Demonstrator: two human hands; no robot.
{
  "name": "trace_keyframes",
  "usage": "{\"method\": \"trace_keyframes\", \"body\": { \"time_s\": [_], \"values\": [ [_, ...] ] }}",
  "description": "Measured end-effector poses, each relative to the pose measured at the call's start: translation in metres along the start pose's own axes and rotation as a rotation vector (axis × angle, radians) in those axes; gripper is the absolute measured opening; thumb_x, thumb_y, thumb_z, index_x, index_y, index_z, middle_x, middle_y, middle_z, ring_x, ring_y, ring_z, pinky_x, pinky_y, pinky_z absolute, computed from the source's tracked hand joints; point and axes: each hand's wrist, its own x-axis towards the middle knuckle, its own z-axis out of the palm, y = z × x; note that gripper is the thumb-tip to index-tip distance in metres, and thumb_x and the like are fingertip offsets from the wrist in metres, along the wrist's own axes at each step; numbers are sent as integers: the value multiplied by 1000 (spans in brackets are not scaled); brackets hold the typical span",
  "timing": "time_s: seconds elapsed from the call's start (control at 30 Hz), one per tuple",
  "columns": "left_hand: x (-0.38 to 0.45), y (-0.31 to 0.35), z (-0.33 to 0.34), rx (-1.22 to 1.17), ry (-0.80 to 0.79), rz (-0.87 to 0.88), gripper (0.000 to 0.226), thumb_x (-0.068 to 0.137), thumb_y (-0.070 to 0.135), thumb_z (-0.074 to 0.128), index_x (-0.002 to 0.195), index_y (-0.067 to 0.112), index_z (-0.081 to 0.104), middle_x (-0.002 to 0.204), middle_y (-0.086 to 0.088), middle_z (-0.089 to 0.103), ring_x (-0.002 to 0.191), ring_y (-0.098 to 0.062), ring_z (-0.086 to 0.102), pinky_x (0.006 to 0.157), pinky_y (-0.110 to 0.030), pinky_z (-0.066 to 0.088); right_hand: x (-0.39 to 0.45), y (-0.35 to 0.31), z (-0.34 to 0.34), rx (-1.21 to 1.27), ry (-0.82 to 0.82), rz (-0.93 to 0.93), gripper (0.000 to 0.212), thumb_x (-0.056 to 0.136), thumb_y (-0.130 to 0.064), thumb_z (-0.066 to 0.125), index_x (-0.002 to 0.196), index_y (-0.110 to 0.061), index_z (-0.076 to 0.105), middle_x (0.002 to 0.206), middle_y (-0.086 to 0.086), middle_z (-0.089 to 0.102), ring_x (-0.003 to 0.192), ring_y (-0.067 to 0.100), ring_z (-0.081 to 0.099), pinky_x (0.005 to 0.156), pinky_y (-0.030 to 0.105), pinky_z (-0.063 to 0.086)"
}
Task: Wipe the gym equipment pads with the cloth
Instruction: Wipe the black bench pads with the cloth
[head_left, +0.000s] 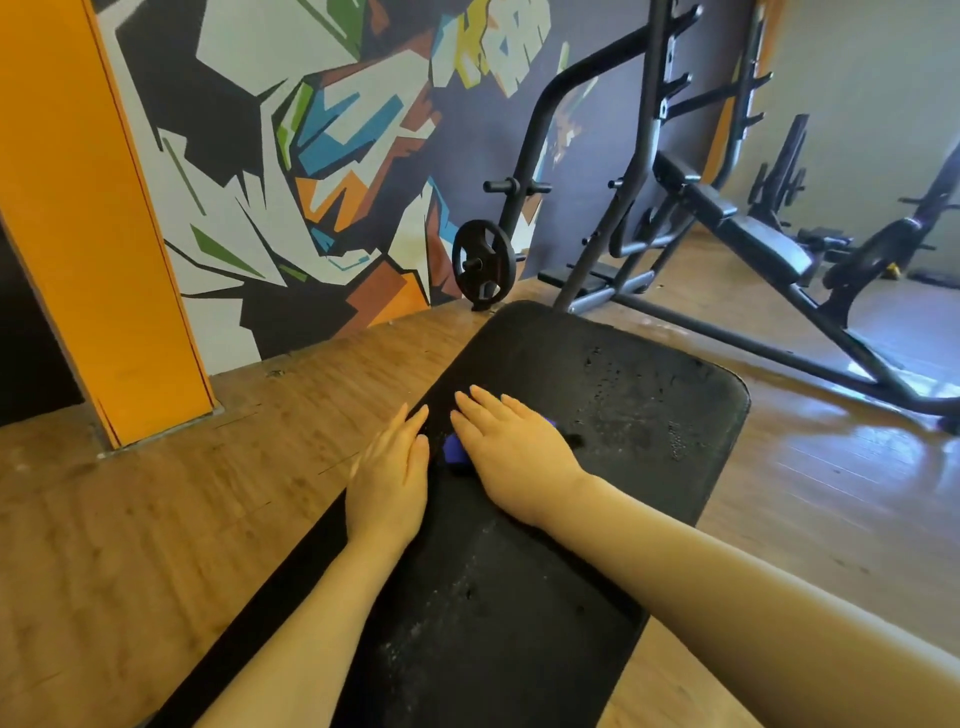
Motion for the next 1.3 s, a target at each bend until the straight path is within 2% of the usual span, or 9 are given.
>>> {"method": "trace_keyframes", "body": {
  "time_s": [0.1,0.17,0.37,0.5,0.7,0.83,0.97,1.13,1.3],
  "values": [
    [-1,1,-1,14,-8,-6,42,104,35,30,145,35,38,156,13,27,143,-8,25,115,-34,19,13,36,-13,-10,59,193,54,101,-19,37,151,-9,20,160,10,11,148,25,4,118,39,9],
    [-1,2,-1,19,-12,-5,42,104,36,30,146,35,38,157,12,27,143,-8,25,115,-35,18,10,51,-17,-1,61,241,54,100,-18,39,151,-10,20,160,10,12,148,26,6,119,39,10],
    [-3,3,-1,32,-21,-6,43,104,37,28,146,34,37,157,11,27,143,-10,26,116,-37,17,-57,38,-11,7,-3,194,55,103,-23,31,153,-14,11,161,6,1,148,23,-2,119,36,4],
    [-4,5,-1,37,-17,-2,44,103,38,27,145,32,39,156,10,28,143,-11,27,116,-38,18,-41,57,-9,-7,32,236,52,104,-39,25,153,-25,13,161,2,4,148,24,-1,119,41,2],
    [-2,1,-1,28,-6,10,45,103,40,26,144,32,41,155,10,31,142,-12,29,116,-40,18,9,85,-15,-38,60,348,50,104,-31,32,152,-20,20,161,8,10,148,27,5,119,42,9],
    [-1,0,1,15,15,24,45,102,40,26,143,31,43,154,9,34,141,-12,31,116,-41,19,-43,88,-15,-39,39,326,52,104,-27,32,153,-20,15,161,4,4,148,24,3,119,36,7],
    [-1,-1,2,21,13,24,44,103,40,27,143,31,43,154,9,34,141,-14,31,115,-41,20,-85,99,-19,-67,-12,337,52,104,-35,26,153,-26,12,161,0,1,148,23,2,119,37,4],
    [-3,0,3,47,4,32,46,102,42,29,145,32,41,155,7,32,142,-16,30,115,-42,20,-43,111,-20,-65,24,324,50,104,-35,28,152,-26,21,161,5,11,147,27,9,119,39,11],
    [-4,-1,3,115,-16,45,49,100,46,33,148,34,35,158,5,26,143,-18,29,114,-43,22,-24,114,-22,-23,32,337,49,104,-31,30,152,-23,22,161,5,11,148,26,7,118,38,11]
  ]
}}
